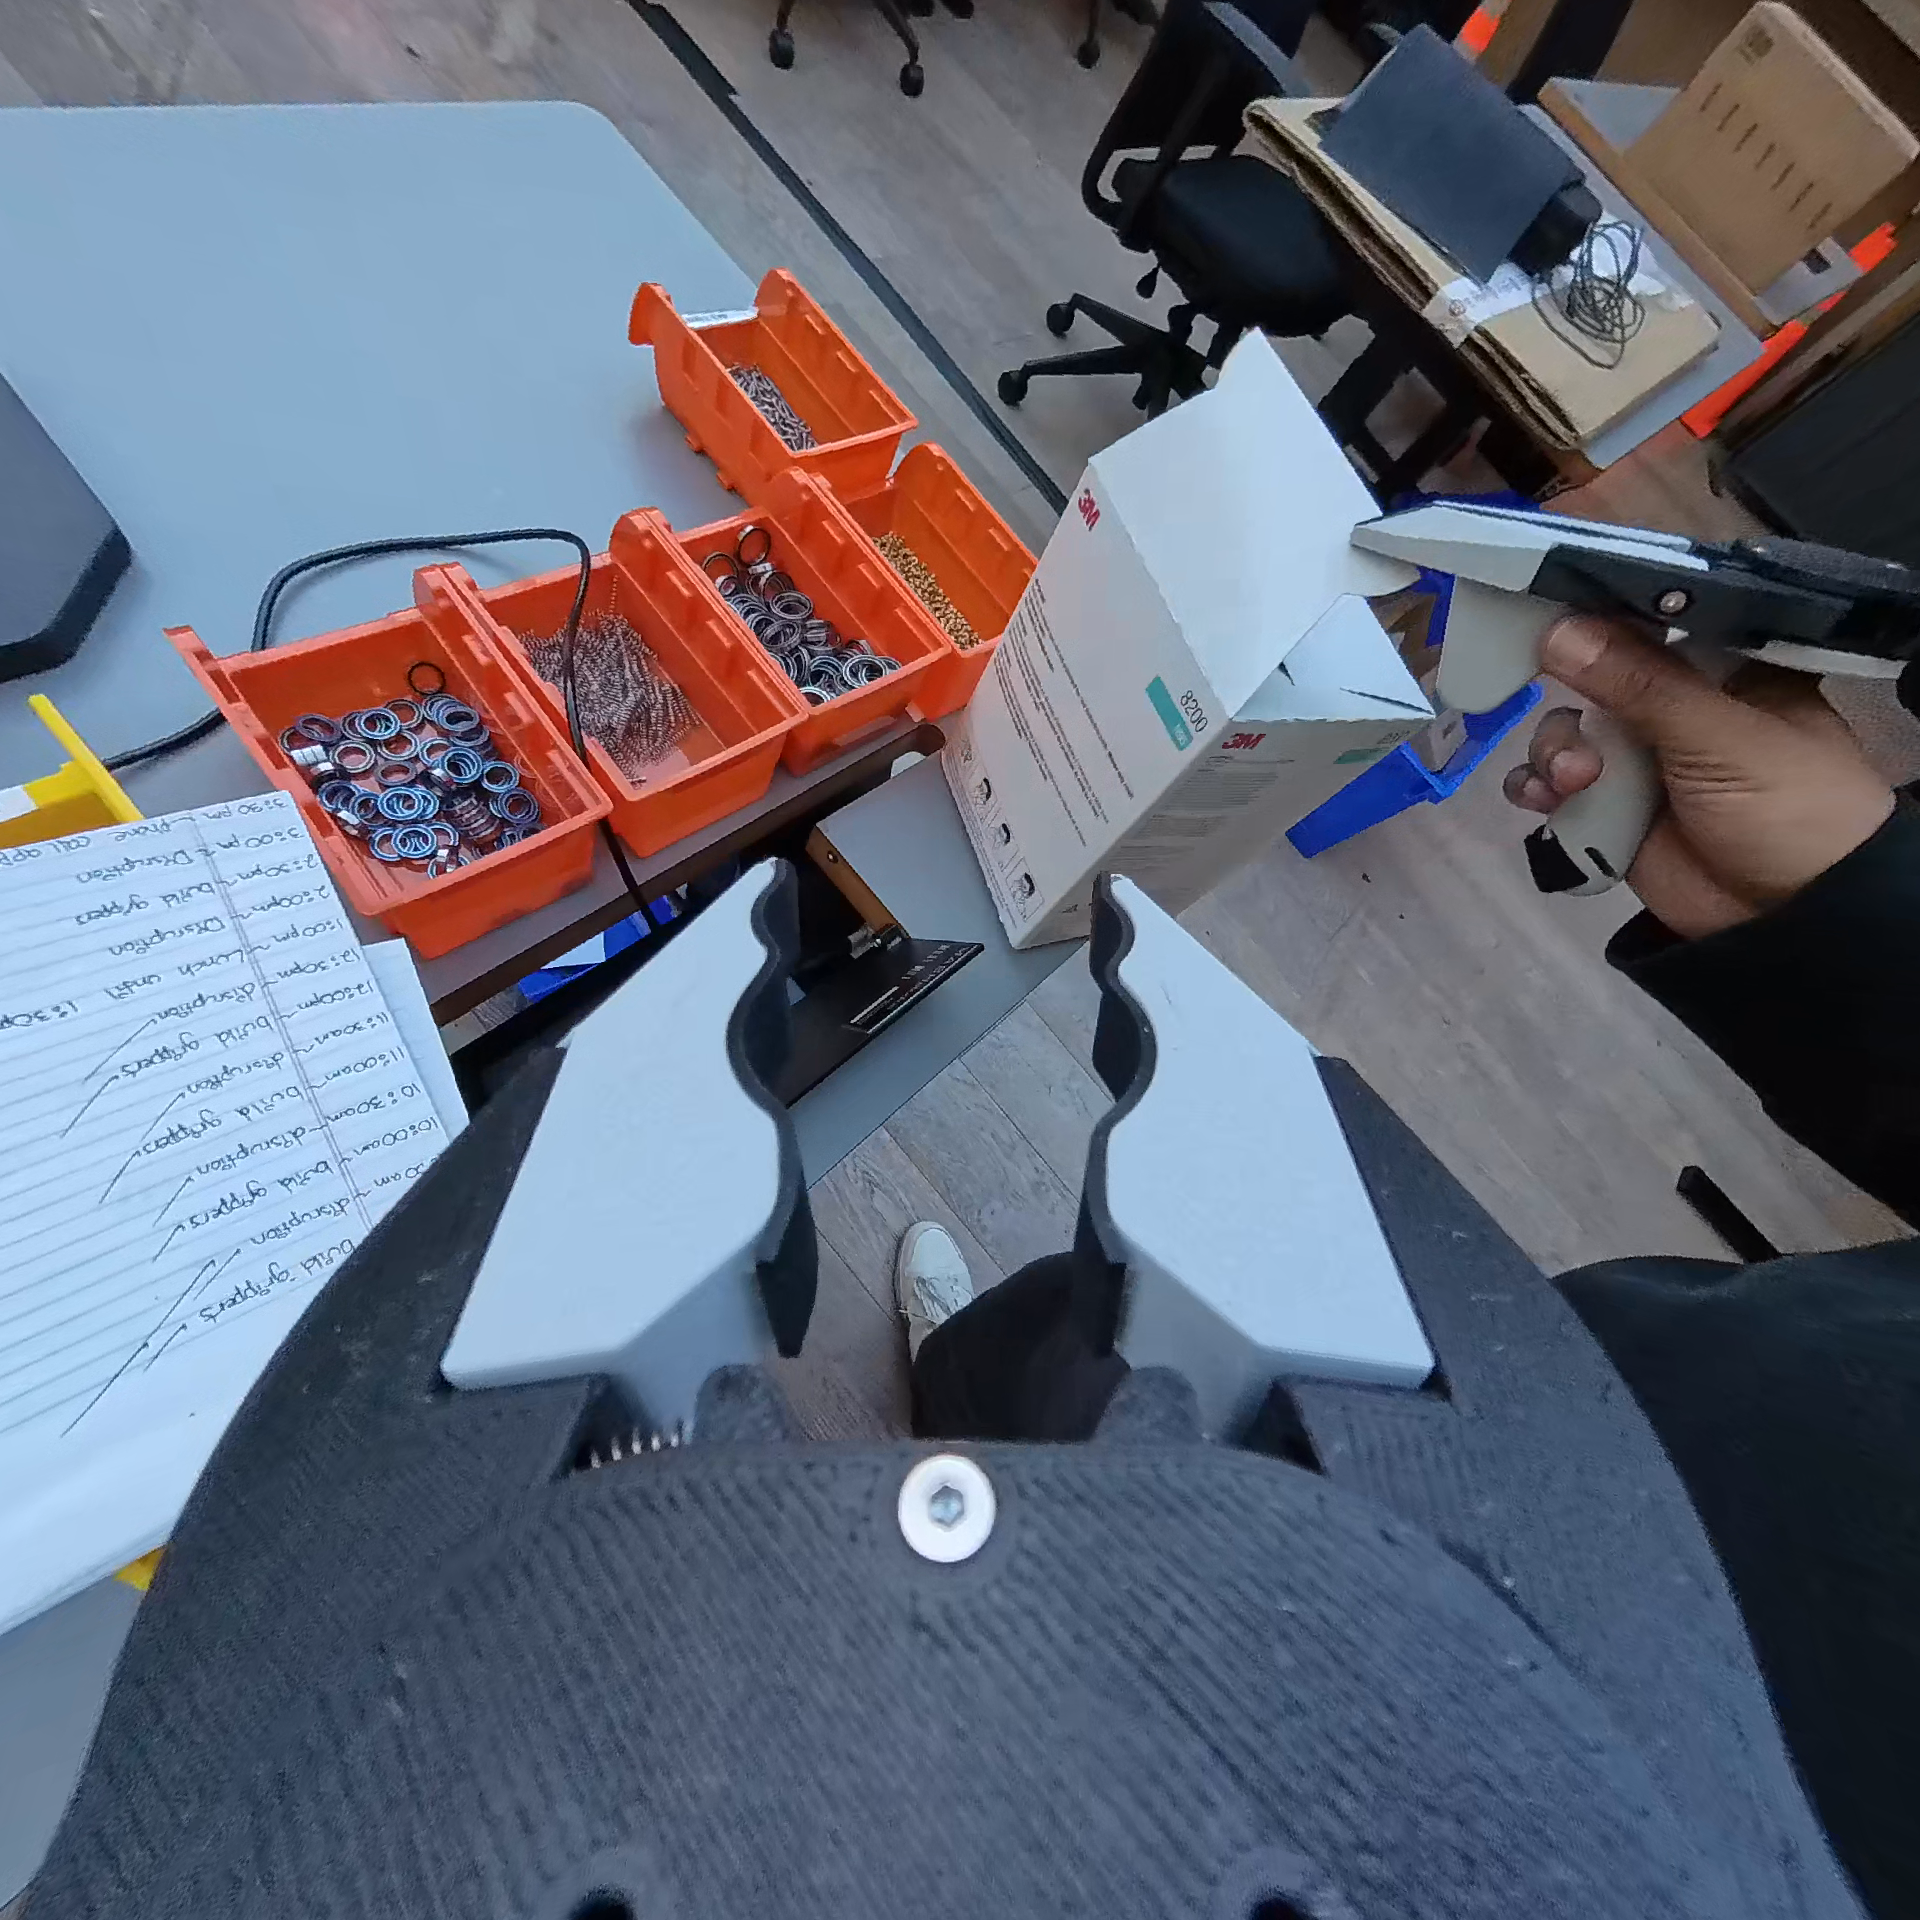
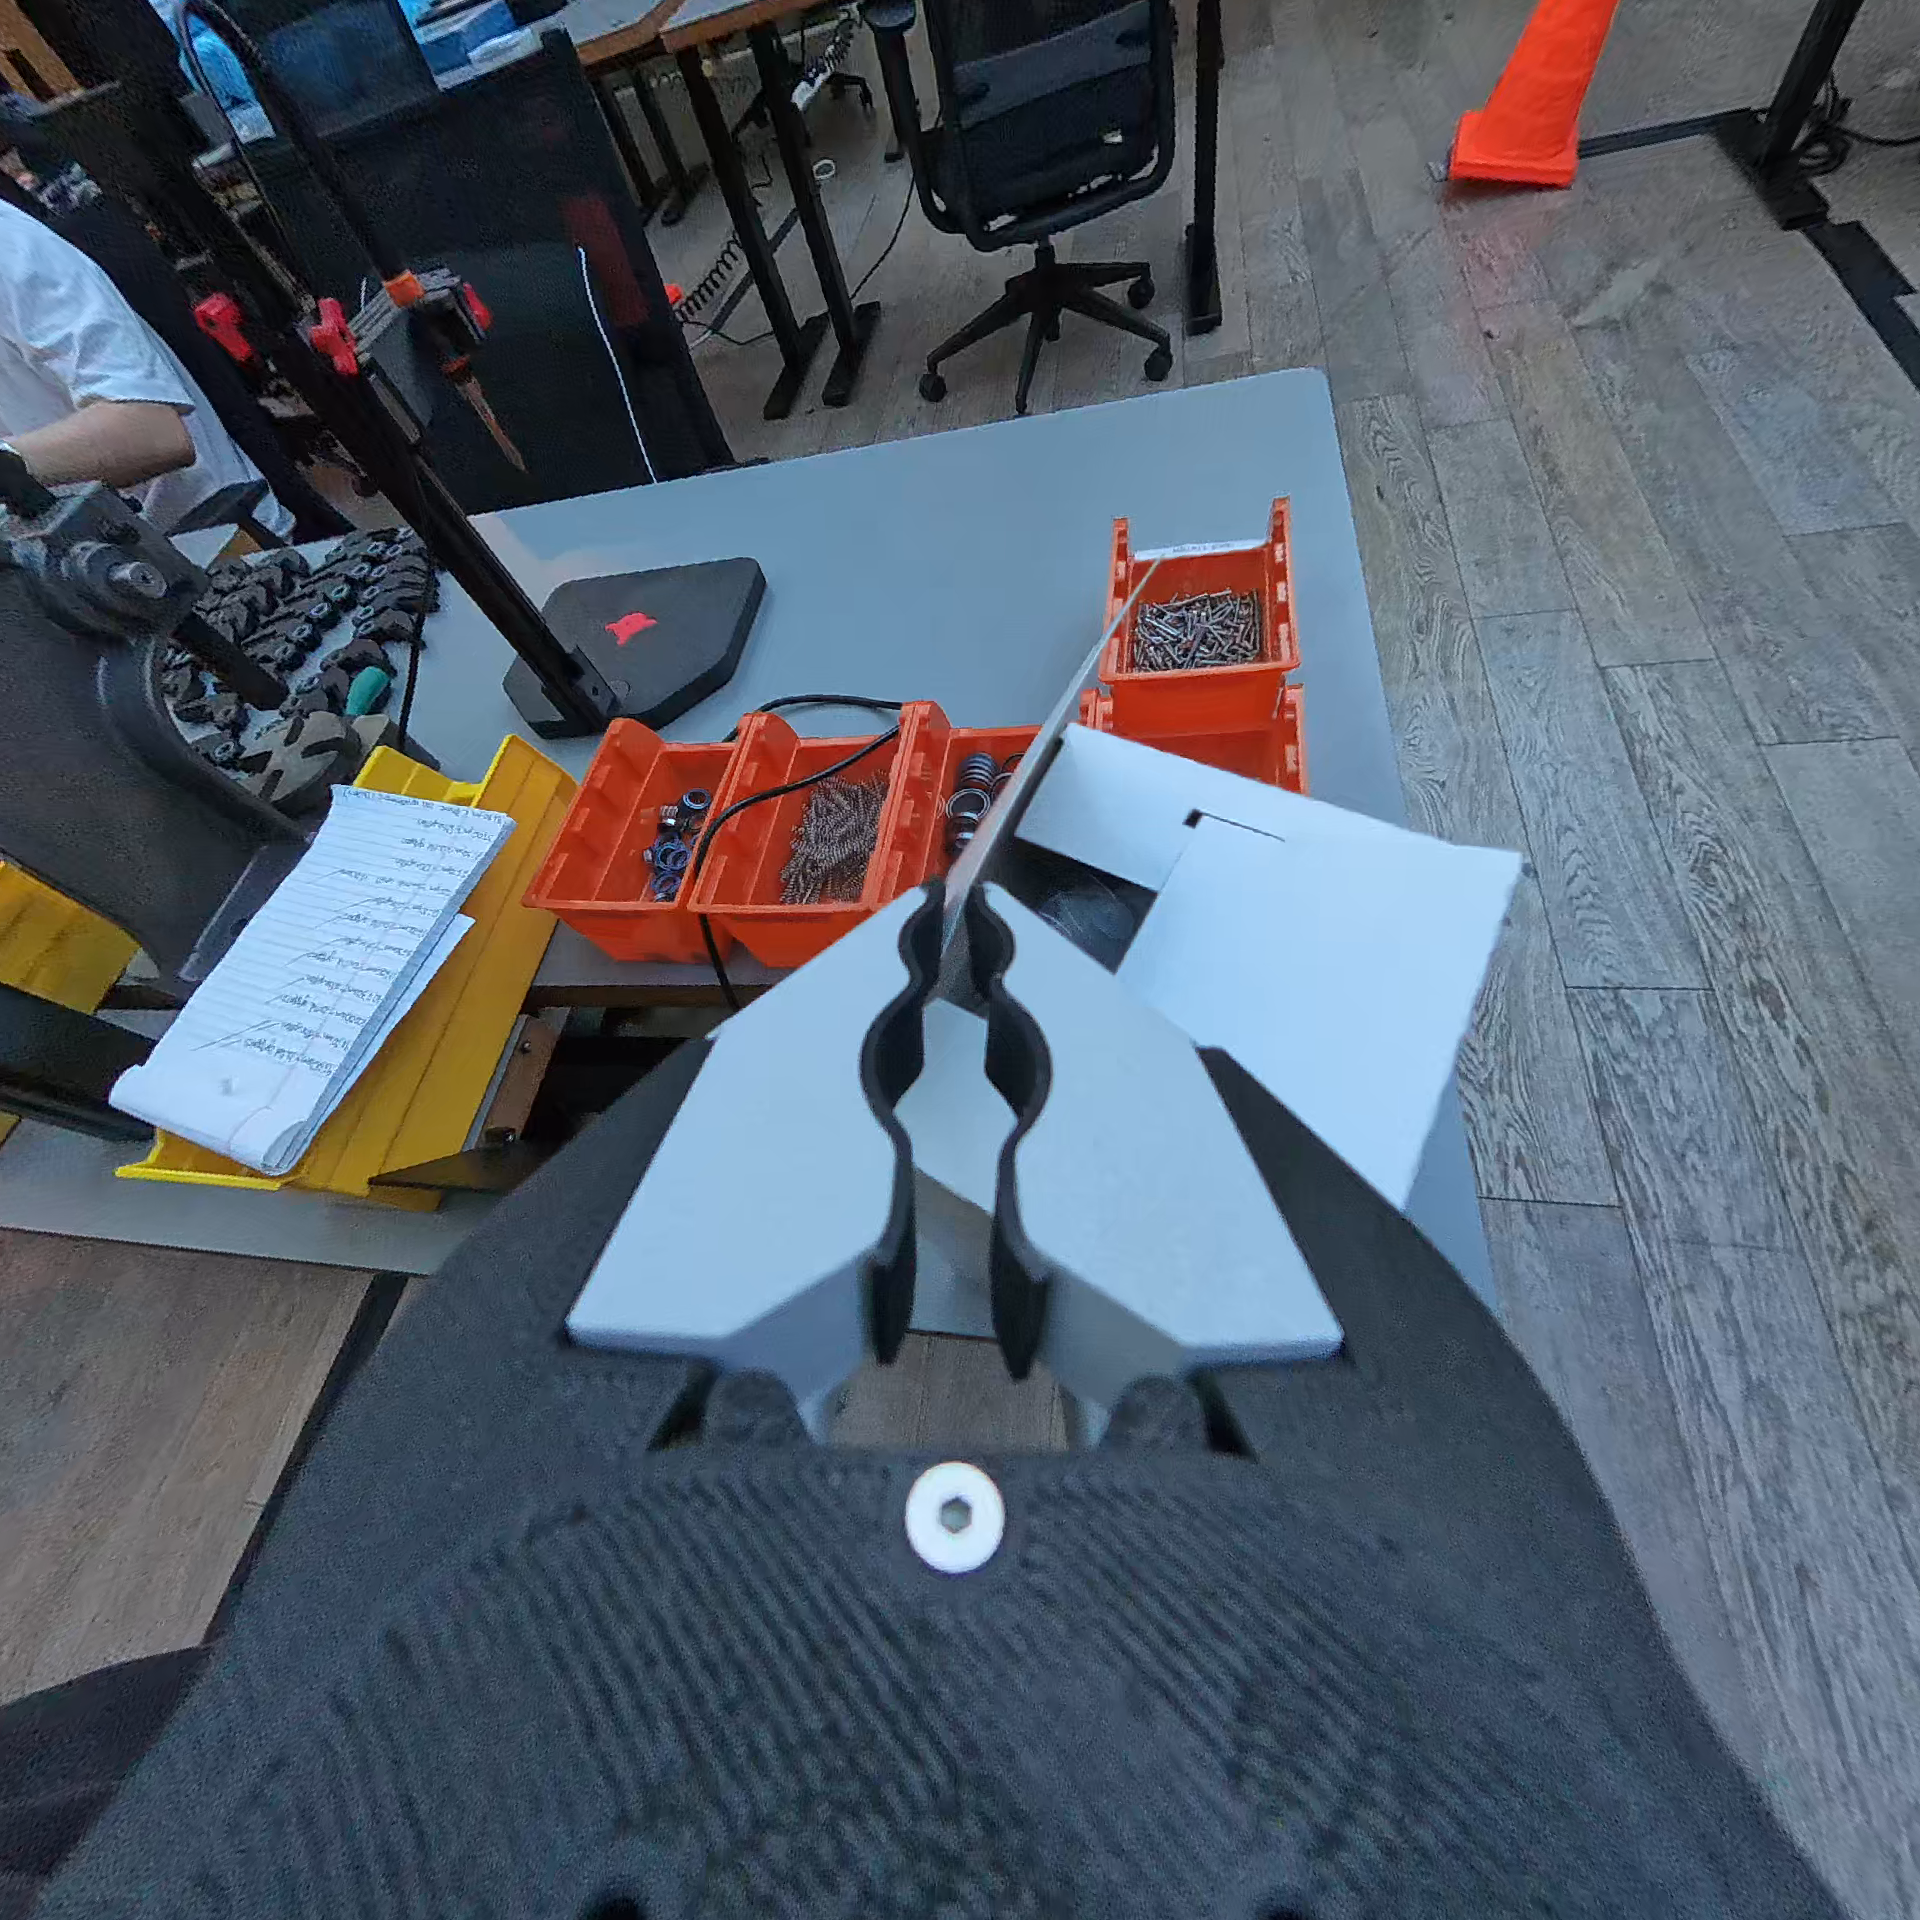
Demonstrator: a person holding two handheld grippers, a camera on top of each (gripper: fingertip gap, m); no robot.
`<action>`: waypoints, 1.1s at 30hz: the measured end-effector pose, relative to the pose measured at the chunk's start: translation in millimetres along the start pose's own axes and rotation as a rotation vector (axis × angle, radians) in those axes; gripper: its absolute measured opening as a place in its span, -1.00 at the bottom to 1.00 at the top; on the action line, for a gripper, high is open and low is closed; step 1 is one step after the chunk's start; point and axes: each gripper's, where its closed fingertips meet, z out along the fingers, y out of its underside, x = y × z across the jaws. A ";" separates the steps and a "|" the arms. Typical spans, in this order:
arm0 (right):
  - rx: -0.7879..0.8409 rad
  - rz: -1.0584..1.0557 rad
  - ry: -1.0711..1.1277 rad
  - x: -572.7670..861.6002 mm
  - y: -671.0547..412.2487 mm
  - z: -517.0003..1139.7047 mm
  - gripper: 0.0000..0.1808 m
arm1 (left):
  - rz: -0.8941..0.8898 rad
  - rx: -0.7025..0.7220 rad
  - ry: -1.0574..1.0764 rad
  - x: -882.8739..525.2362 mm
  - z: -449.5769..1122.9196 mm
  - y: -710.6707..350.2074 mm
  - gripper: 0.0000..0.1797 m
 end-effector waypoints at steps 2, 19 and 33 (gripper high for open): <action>-0.005 -0.051 -0.013 -5.8 -6.6 3.0 -0.98 | 0.005 0.000 0.000 0.7 -0.2 0.0 -0.39; -0.059 -0.248 0.065 -15.9 -2.2 6.4 -0.96 | -0.019 0.029 -0.011 -8.3 -8.7 -1.5 -0.39; -0.082 -0.275 0.076 -21.6 -10.6 17.2 -0.97 | 0.026 0.023 0.037 3.7 0.6 -5.7 -0.39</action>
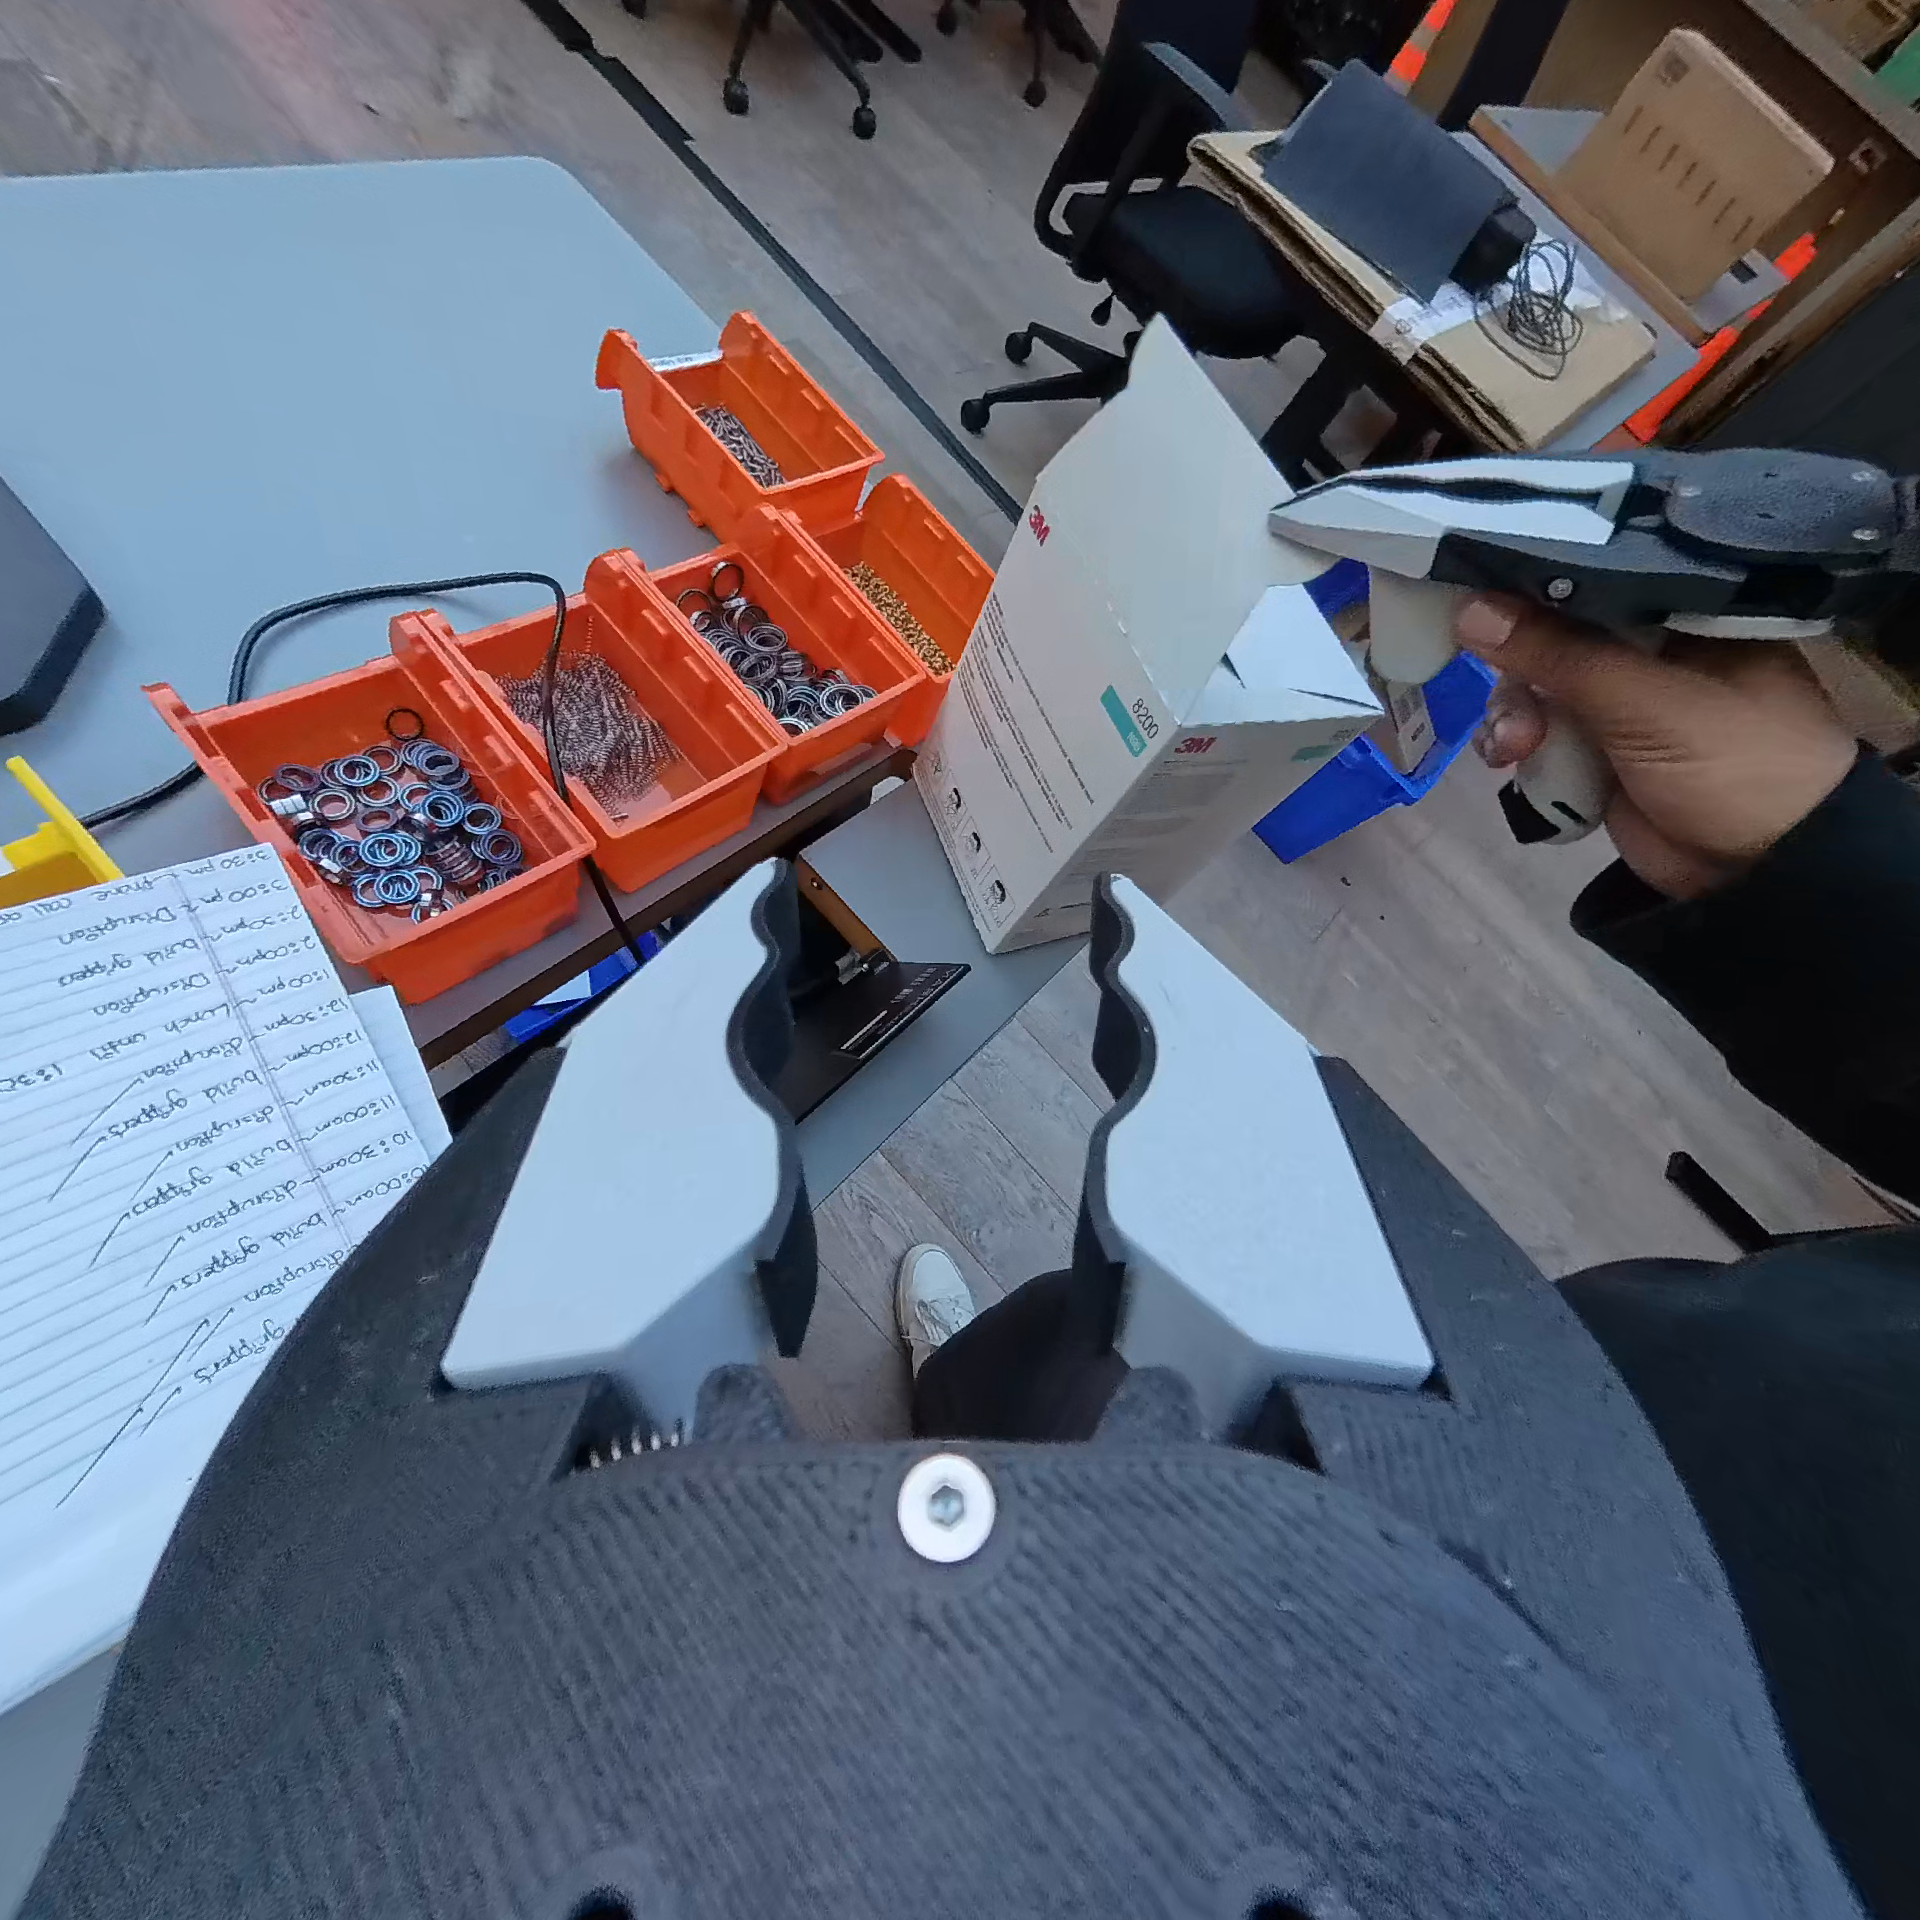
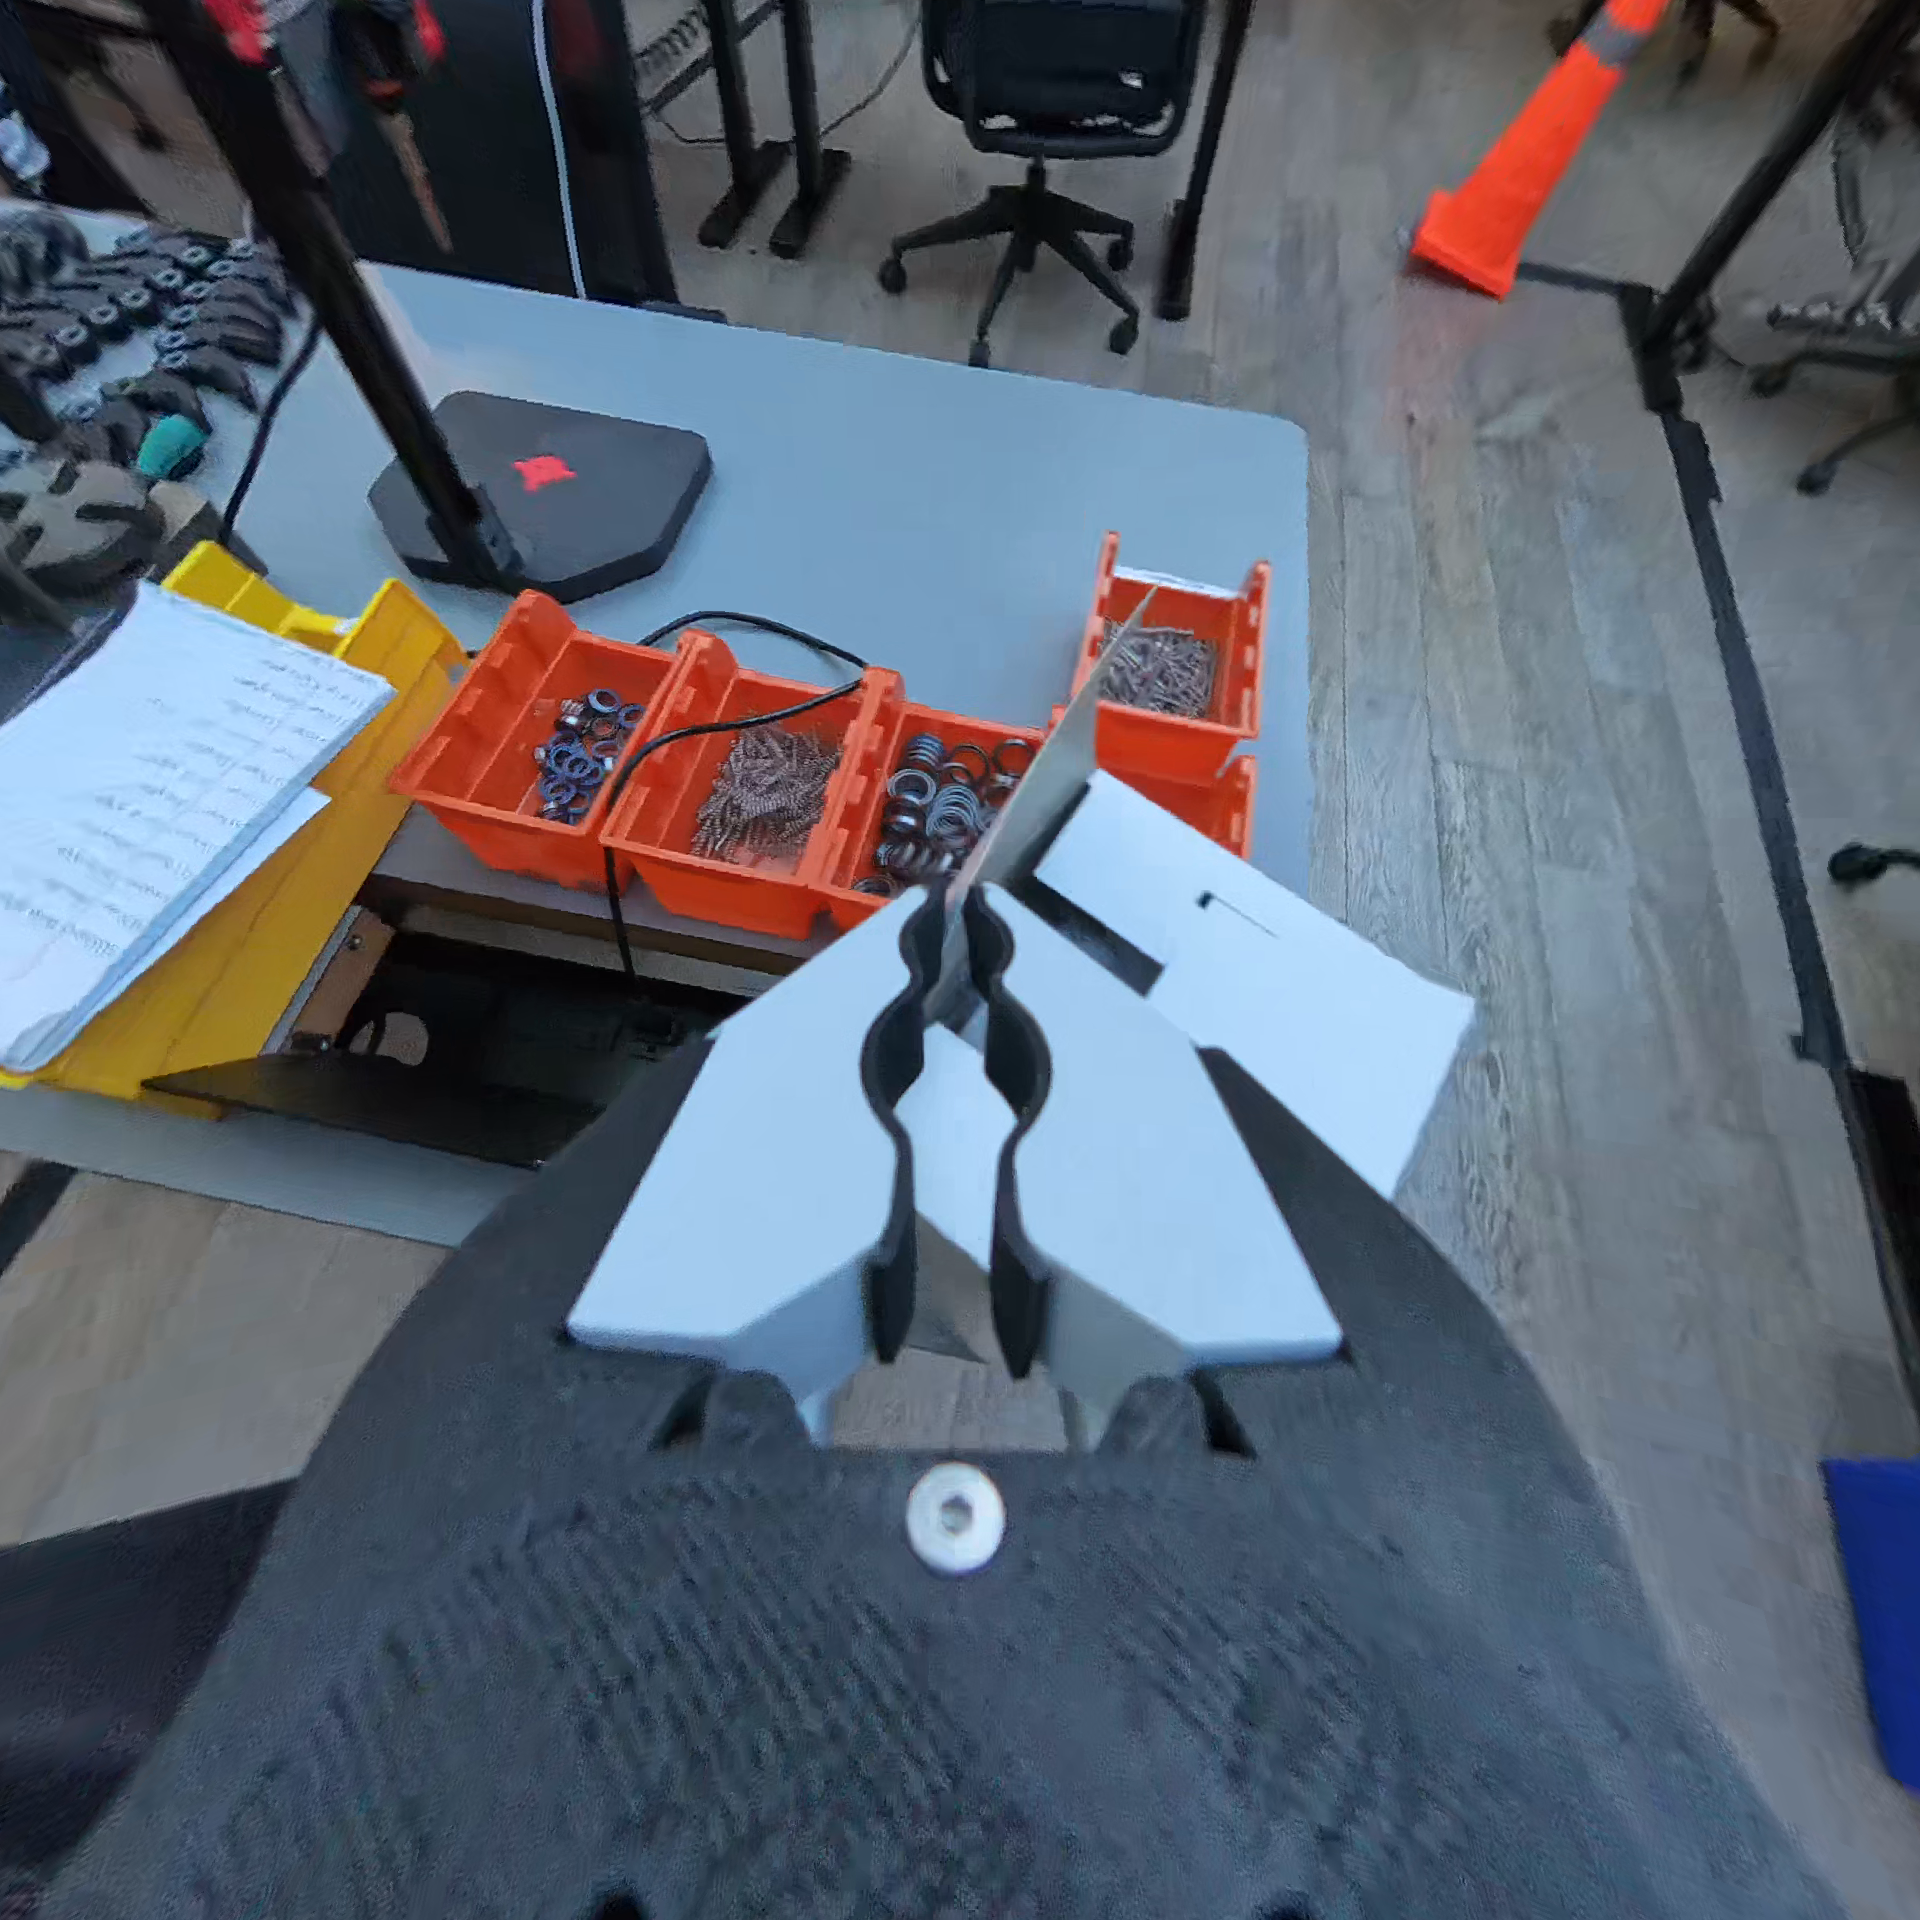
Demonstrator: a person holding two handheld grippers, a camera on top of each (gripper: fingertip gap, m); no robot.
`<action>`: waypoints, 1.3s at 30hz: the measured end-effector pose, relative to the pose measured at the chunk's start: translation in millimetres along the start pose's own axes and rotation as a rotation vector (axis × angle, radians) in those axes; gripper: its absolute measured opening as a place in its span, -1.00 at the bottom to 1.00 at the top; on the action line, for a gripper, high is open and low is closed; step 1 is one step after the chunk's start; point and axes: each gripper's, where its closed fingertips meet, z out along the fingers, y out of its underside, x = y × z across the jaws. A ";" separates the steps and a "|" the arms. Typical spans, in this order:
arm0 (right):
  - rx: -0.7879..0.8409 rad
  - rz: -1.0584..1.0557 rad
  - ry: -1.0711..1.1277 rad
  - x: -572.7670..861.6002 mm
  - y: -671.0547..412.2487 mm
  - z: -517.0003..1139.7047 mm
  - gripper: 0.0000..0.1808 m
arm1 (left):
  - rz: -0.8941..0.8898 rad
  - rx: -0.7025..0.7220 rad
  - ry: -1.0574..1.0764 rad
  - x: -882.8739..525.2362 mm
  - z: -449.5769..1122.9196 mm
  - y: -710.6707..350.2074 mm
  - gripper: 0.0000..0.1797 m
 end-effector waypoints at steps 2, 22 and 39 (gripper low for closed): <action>-0.006 -0.124 -0.032 -20.9 -6.6 8.7 -0.97 | 0.004 0.001 0.003 1.6 -0.2 -0.4 -0.39; -0.027 0.125 0.007 16.7 21.0 -5.3 -0.96 | -0.011 -0.001 -0.033 -2.6 -9.1 8.1 -0.39; -0.099 0.220 0.009 34.6 56.5 -9.3 -0.93 | -0.007 -0.003 -0.050 -6.7 -19.0 11.7 -0.39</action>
